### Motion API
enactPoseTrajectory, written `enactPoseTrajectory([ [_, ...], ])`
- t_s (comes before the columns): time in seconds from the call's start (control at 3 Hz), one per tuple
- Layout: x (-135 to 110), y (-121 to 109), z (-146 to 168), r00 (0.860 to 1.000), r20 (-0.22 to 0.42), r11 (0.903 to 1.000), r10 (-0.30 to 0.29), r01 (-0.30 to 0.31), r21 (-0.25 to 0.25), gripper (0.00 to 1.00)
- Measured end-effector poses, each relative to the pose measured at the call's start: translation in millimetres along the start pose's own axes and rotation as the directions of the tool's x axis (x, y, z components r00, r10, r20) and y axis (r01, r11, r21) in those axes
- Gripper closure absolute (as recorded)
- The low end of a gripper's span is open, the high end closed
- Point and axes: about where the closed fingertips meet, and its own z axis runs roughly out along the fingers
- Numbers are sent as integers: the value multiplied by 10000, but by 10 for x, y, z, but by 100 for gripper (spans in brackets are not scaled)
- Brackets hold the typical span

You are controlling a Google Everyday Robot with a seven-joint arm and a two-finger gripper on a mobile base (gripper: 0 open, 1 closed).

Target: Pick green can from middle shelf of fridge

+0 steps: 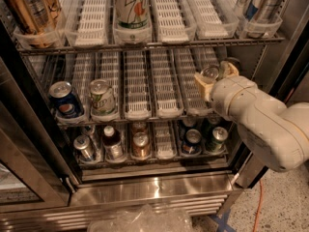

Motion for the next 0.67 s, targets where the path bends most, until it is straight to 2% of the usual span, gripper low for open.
enactPoseTrajectory([
  [0.67,-277,121,-156,9955,945,10000,-32,39,-70,100],
])
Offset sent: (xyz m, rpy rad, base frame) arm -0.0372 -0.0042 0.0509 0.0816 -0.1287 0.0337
